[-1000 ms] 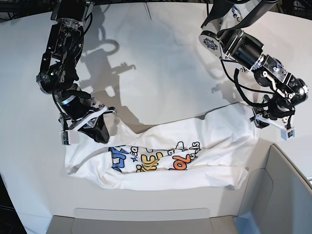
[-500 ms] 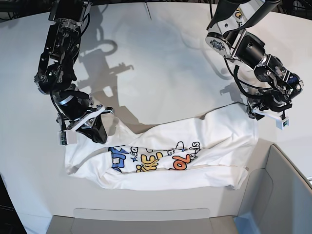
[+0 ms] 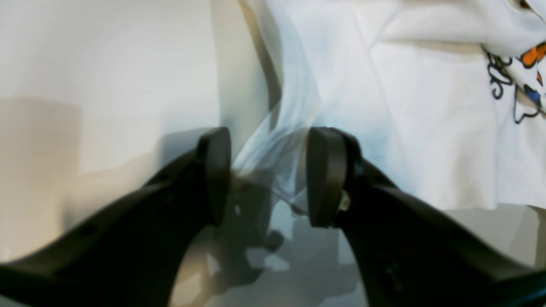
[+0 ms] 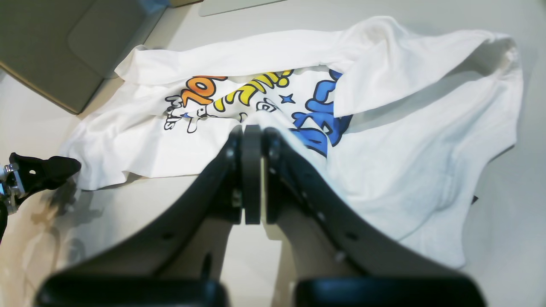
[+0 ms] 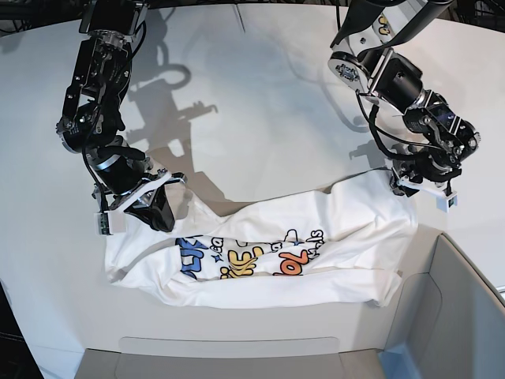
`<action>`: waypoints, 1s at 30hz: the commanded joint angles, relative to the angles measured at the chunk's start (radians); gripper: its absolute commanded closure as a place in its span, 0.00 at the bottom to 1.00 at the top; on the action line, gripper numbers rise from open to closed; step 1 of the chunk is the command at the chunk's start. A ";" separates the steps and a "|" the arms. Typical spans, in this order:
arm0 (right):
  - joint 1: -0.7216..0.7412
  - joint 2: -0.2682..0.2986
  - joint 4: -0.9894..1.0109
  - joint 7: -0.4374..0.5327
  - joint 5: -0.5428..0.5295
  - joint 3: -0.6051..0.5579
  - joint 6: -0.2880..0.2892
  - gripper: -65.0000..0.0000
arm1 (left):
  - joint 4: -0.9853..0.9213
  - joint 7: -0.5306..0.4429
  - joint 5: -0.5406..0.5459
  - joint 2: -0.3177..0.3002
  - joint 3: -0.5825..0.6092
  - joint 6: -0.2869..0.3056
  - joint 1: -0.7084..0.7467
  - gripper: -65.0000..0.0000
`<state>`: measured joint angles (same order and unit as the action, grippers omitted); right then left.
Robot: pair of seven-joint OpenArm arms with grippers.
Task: Layout the t-shirt on the table in an organized manner, then fold the t-shirt properly
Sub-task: 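Lift the shirt with both grippers and fling it flat across the table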
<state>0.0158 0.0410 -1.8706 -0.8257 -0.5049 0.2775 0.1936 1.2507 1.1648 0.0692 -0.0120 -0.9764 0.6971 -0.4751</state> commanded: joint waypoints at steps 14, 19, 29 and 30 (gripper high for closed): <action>0.154 0.089 -0.042 0.030 -0.022 0.010 0.007 1.00 | 0.079 0.097 0.001 -0.072 0.001 0.001 -0.092 0.97; 0.306 0.152 0.002 0.026 -0.018 0.010 0.005 1.00 | 0.185 0.208 -0.007 -0.147 0.007 0.001 -0.231 0.97; 0.481 0.195 0.070 -0.056 -0.025 -0.014 0.007 1.00 | 0.186 0.231 -0.001 -0.248 0.009 0.001 -0.380 0.97; 0.477 0.195 0.064 -0.074 -0.024 -0.004 0.007 1.00 | 0.186 0.231 -0.001 -0.247 0.009 0.001 -0.350 0.97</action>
<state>0.4644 0.2222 -1.7870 -0.9356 -0.5274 0.2600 0.2028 1.4265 1.3998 0.0685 -0.2516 -0.9741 0.6971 -0.8204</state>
